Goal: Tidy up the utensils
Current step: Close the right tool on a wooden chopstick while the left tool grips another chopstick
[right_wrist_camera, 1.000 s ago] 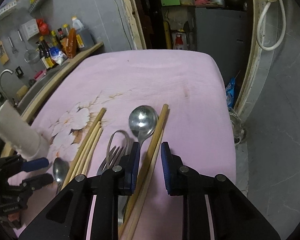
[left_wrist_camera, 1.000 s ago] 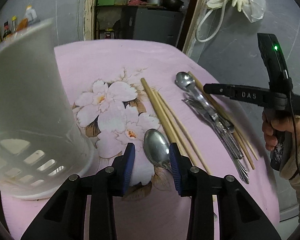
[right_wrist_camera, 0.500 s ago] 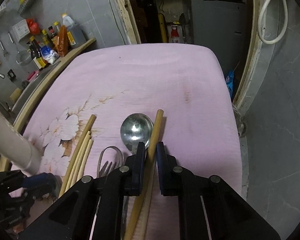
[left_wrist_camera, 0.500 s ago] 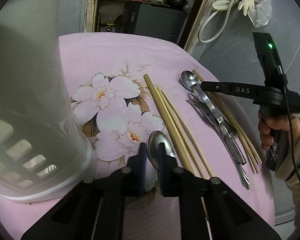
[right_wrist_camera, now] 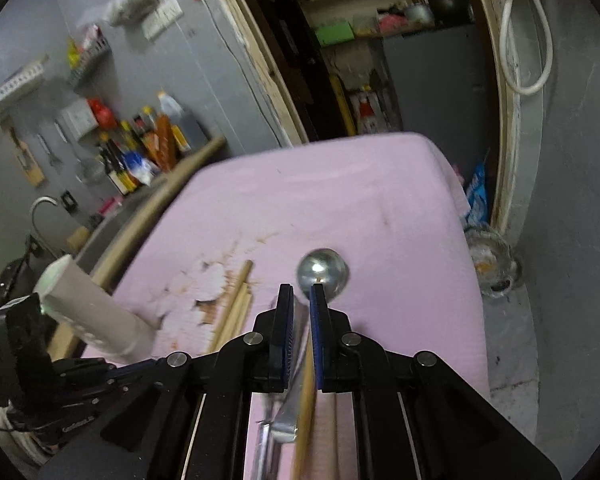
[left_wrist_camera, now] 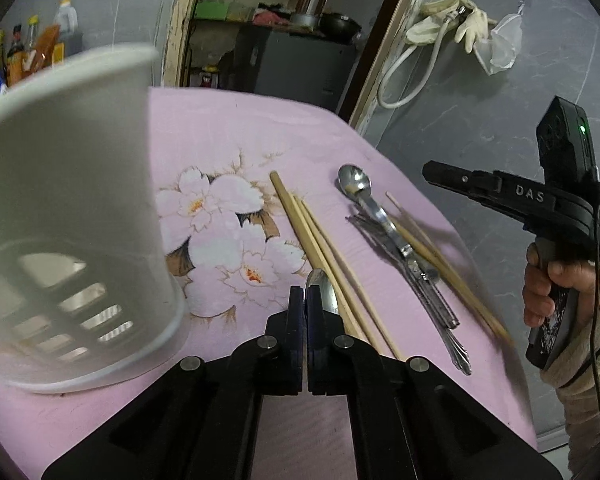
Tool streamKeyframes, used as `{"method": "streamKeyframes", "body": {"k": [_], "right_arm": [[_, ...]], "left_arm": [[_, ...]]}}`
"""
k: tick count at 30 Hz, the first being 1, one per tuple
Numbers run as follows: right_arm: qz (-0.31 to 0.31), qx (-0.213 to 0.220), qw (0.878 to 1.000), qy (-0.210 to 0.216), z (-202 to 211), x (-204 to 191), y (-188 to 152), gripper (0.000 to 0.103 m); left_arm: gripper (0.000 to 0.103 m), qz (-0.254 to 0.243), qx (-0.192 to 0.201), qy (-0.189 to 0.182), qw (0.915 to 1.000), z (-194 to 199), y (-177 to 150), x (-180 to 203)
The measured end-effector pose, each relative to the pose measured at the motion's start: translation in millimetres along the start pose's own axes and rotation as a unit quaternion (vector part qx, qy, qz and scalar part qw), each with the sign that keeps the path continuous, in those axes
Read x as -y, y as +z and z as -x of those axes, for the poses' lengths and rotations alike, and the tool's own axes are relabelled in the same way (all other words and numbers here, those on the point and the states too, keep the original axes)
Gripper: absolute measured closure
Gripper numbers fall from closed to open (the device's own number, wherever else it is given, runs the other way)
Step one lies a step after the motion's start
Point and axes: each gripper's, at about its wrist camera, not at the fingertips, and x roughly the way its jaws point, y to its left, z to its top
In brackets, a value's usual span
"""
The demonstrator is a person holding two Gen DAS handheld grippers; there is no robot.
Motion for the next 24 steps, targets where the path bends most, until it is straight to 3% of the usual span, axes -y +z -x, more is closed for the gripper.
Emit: {"method": "streamKeyframes", "body": {"k": [4, 12, 18, 24], "right_arm": [[0.013, -0.001, 1.0, -0.002, 1.7, -11.9, -5.4, 0.097], [0.047, -0.069, 0.995, -0.046, -21.7, -12.0, -19.4, 0.096], [0.061, -0.096, 0.991, -0.07, -24.4, -3.5, -30.1, 0.095], [0.051, -0.113, 0.991, -0.057, -31.3, 2.8, -29.6, 0.095]], "left_arm": [[0.103, -0.011, 0.015, 0.009, 0.9998, 5.2, -2.7, 5.5], [0.103, 0.013, -0.004, 0.007, 0.9999, -0.6, -5.7, -2.8], [0.103, 0.016, -0.011, 0.002, 0.9998, 0.9, -7.2, -4.5], [0.103, 0.019, -0.014, -0.003, 0.9997, 1.7, -8.7, -8.0]]}}
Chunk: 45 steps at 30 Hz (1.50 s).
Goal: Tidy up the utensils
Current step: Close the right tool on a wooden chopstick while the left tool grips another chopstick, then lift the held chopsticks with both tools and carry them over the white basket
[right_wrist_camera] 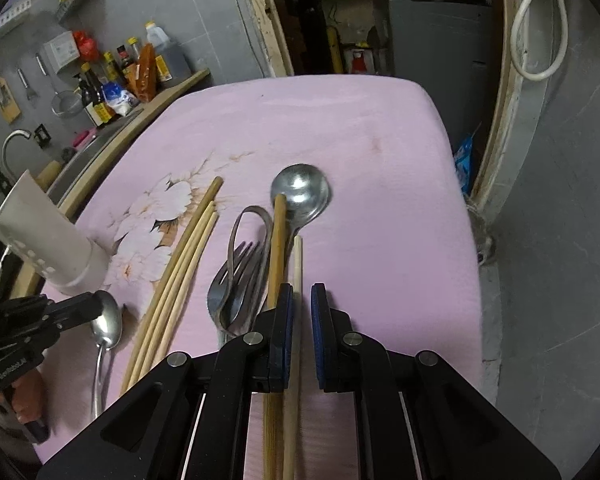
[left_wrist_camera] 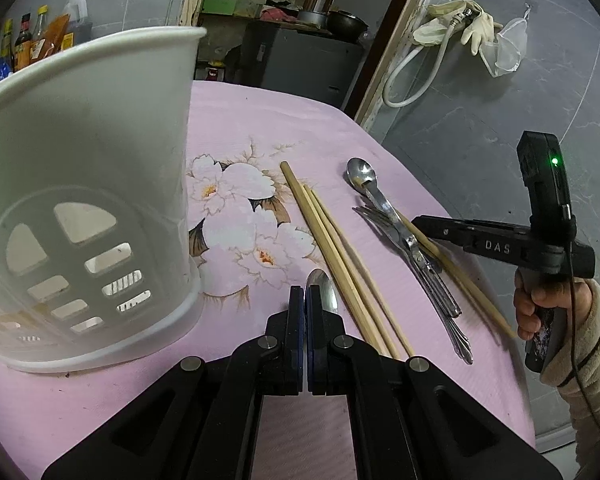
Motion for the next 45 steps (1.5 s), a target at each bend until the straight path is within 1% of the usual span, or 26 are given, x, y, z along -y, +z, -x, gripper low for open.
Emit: {"method": "streamKeyframes", "body": {"k": [5, 8, 14, 17, 18, 22, 24, 27, 29, 31, 32, 33, 34, 35, 37, 39, 42, 44, 45], "right_arm": [[0.028, -0.007, 1.0, -0.012, 5.4, -8.2, -8.0, 0.095], [0.034, -0.012, 0.999, -0.016, 6.9, -8.9, -10.3, 0.095], [0.065, -0.027, 0.996, -0.046, -8.8, -18.1, 3.0, 0.093], [0.055, -0.04, 0.997, -0.039, -18.7, -13.6, 13.3, 0.094], [0.049, -0.041, 0.997, -0.035, -19.2, -11.5, 14.8, 0.096], [0.012, -0.026, 0.999, -0.018, -11.8, -3.6, 12.9, 0.1], [-0.011, 0.0, 1.0, 0.002, -1.2, 0.8, 8.6, 0.1], [-0.027, 0.055, 0.998, 0.025, 22.3, 2.5, -2.6, 0.1], [-0.028, 0.097, 0.994, 0.032, 39.1, -2.4, -12.0, 0.1], [-0.021, 0.153, 0.988, 0.029, 57.2, -10.7, -22.3, 0.1], [-0.018, 0.178, 0.984, 0.027, 64.8, -14.6, -26.6, 0.1], [-0.019, 0.213, 0.976, 0.03, 75.2, -19.2, -33.1, 0.1], [-0.021, 0.239, 0.97, 0.033, 83.0, -22.6, -37.7, 0.1], [-0.023, 0.257, 0.965, 0.033, 87.8, -25.9, -39.2, 0.1], [-0.023, 0.303, 0.952, 0.042, 102.4, -35.7, -43.1, 0.1], [-0.013, 0.337, 0.94, 0.056, 113.8, -47.2, -41.5, 0.1], [0.007, 0.366, 0.928, 0.074, 121.8, -69.6, -30.2, 0.1], [0.022, 0.386, 0.918, 0.085, 127.4, -83.9, -25.7, 0.1], [0.031, 0.398, 0.912, 0.094, 129.3, -93.6, -21.3, 0.1]], "left_arm": [[0.103, 0.003, -0.007, -0.005, 1.0, -1.2, 0.0, -2.1], [0.103, 0.003, -0.009, -0.006, 0.9999, -1.7, -0.2, -2.2], [0.103, 0.003, -0.011, -0.006, 0.9999, -2.5, -0.3, -1.9], [0.103, 0.003, -0.009, -0.006, 0.9999, -1.7, -0.5, -2.7], [0.103, 0.003, -0.008, -0.006, 0.9999, -1.3, -0.7, -2.9], [0.103, -0.002, 0.002, -0.006, 1.0, 2.5, -1.6, -2.0], [0.103, -0.004, 0.015, -0.004, 0.9999, 7.0, -1.7, -0.4], [0.103, -0.013, 0.048, 0.002, 0.9988, 18.0, -3.3, 4.7], [0.103, -0.024, 0.076, 0.008, 0.9968, 27.5, -4.7, 9.4], [0.103, -0.032, 0.1, 0.016, 0.9944, 34.3, -5.2, 13.6], [0.103, -0.035, 0.114, 0.02, 0.9926, 39.1, -5.5, 15.0], [0.103, -0.037, 0.128, 0.025, 0.9907, 43.6, -5.5, 15.7], [0.103, -0.037, 0.143, 0.03, 0.9886, 49.0, -5.8, 16.5], [0.103, -0.035, 0.155, 0.034, 0.9868, 54.0, -5.8, 16.5], [0.103, -0.029, 0.172, 0.036, 0.984, 63.1, -4.7, 15.6], [0.103, -0.021, 0.188, 0.039, 0.9812, 73.2, -3.4, 13.3], [0.103, -0.011, 0.215, 0.049, 0.9754, 93.7, 0.5, 7.5], [0.103, -0.008, 0.237, 0.059, 0.9697, 111.2, 3.9, 3.1], [0.103, -0.009, 0.247, 0.063, 0.967, 119.1, 4.7, 1.1]]}}
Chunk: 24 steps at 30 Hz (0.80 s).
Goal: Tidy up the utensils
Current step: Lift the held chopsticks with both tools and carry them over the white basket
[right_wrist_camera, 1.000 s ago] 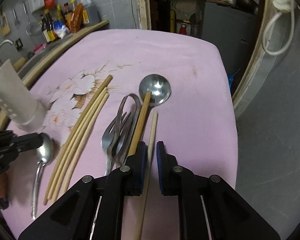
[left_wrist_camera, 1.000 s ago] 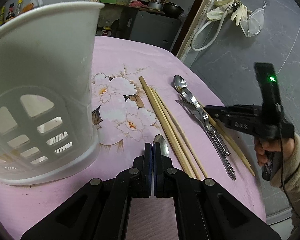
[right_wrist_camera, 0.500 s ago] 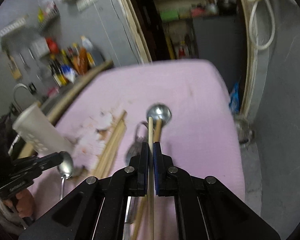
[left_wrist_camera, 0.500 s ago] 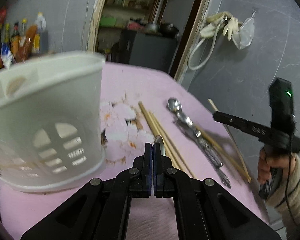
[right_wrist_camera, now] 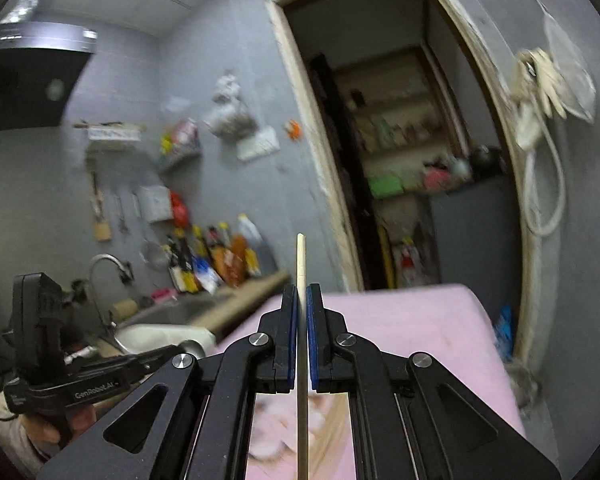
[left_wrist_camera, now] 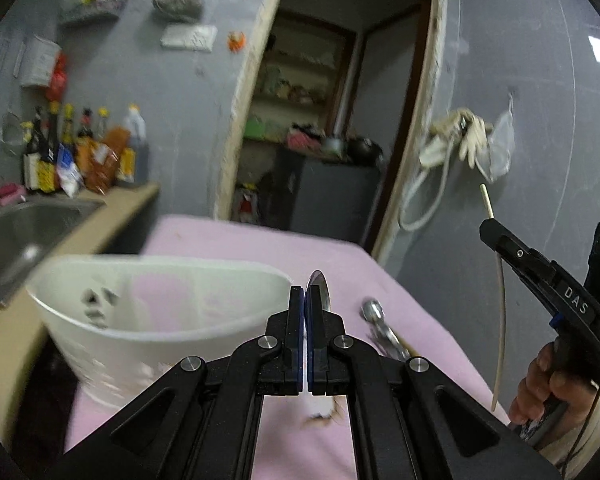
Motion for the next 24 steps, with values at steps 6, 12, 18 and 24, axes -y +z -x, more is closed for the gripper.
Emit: {"method": "streamKeyframes", "body": {"k": [6, 12, 18, 24], "right_arm": [[0.027, 0.062, 0.997, 0.037, -19.2, -46.2, 17.9, 0.1], [0.041, 0.109, 0.992, 0.055, -47.4, -83.1, 30.3, 0.1], [0.018, 0.14, 0.985, 0.1, -81.7, -103.8, 35.4, 0.1], [0.013, 0.149, 0.984, 0.096, -107.9, -106.3, 28.1, 0.1]], "left_arm": [[0.103, -0.005, 0.066, 0.051, 0.9965, 38.1, 32.5, -25.6], [0.103, 0.0, 0.125, 0.129, 0.9837, 64.3, 55.8, -64.4], [0.103, 0.015, 0.174, 0.208, 0.9624, 75.0, 65.3, -107.2], [0.103, 0.013, 0.195, 0.275, 0.9414, 67.3, 60.8, -131.6]]}}
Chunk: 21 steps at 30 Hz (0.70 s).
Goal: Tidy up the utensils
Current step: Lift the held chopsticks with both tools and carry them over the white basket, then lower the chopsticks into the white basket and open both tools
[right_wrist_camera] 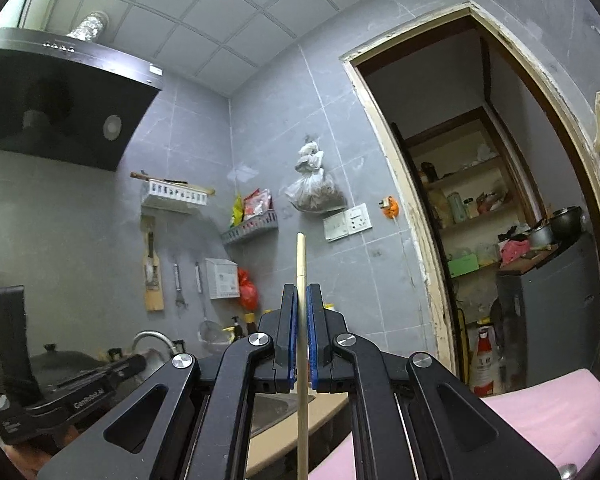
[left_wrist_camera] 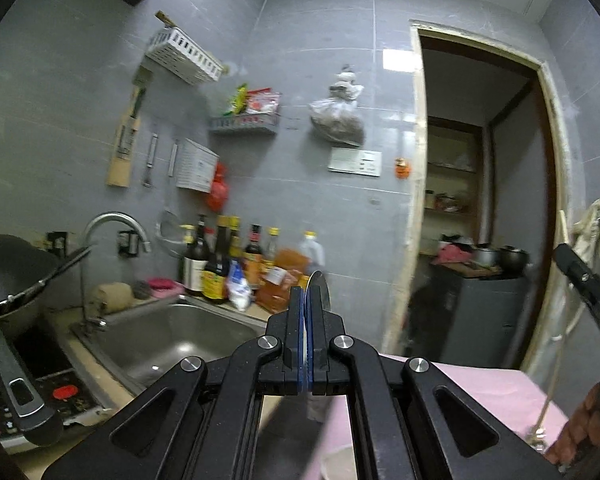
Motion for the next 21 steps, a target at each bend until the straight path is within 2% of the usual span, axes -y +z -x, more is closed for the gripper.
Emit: {"method": "streamKeyframes", "body": {"k": [5, 11, 17, 21], "right_arm": [[0.0, -0.002, 1.0, -0.023, -5.7, 7.9, -11.8, 0.1], [0.009, -0.02, 0.999, -0.034, -8.5, 13.2, -27.2, 0.1], [0.038, -0.062, 0.997, -0.032, -7.2, 10.7, -42.5, 0.1], [0.05, -0.096, 0.994, -0.028, -2.0, 11.5, -51.8, 0.099]], "left_arm": [[0.103, -0.021, -0.01, 0.024, 0.9994, -13.5, -26.0, 6.5], [0.103, -0.029, -0.034, 0.021, 0.9988, -22.7, -54.4, 14.9], [0.103, -0.032, -0.061, -0.004, 0.9976, -24.4, -63.7, 18.9], [0.103, -0.034, -0.095, -0.042, 0.994, -23.0, -66.2, 21.8]]}}
